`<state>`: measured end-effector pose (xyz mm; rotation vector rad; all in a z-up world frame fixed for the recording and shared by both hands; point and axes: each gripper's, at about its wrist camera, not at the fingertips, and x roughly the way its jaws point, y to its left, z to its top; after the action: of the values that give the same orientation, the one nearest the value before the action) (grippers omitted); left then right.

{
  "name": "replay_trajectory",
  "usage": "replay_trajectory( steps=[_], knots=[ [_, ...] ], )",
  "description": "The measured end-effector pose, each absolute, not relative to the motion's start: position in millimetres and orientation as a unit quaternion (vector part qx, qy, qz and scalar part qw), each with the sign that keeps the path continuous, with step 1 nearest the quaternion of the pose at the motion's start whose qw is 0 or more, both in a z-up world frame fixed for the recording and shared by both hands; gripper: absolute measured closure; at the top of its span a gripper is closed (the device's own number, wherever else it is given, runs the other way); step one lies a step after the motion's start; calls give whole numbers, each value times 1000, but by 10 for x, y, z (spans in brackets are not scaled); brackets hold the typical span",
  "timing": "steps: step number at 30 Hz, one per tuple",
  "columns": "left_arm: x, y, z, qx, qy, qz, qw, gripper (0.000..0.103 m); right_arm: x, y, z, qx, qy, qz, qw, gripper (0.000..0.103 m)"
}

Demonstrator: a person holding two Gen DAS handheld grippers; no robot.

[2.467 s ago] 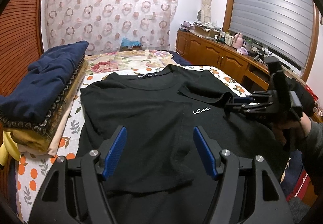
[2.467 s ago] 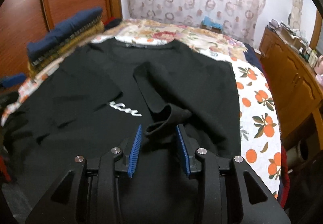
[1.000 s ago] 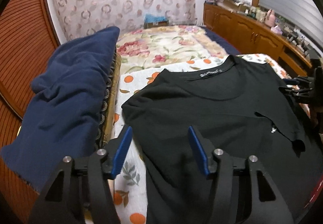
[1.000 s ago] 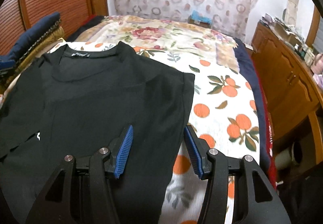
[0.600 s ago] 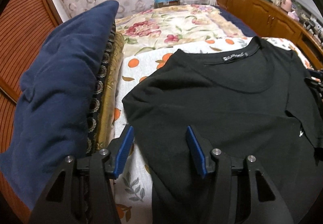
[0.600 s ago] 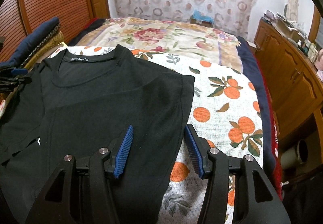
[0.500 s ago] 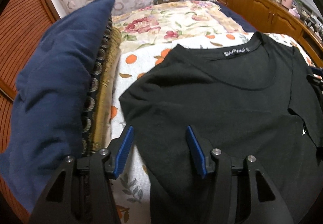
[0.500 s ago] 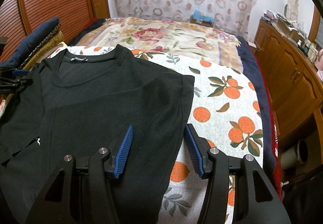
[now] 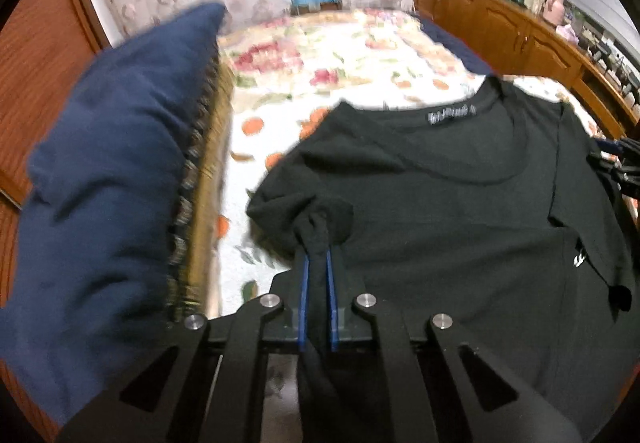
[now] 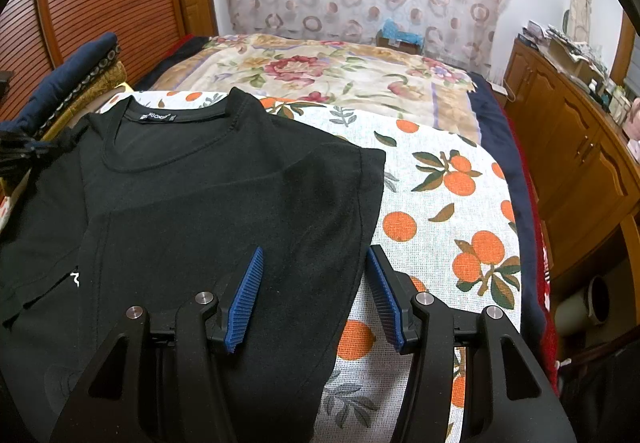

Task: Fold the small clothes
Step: 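Grasp the black T-shirt sleeve edge with the left gripper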

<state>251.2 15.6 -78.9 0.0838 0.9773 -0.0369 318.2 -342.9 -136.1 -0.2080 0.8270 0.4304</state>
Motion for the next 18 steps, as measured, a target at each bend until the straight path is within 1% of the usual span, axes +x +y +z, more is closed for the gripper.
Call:
replay_trajectory(
  steps=[4,18],
  knots=[
    [2419,186,-581,55,433,-2,900,97,3184,-3431,-1362,-99,398,208,888,49],
    [2373,407,-524,31,407,-11,913,97,3425,-3460,-1327,-85,418,191,884,49]
  ],
)
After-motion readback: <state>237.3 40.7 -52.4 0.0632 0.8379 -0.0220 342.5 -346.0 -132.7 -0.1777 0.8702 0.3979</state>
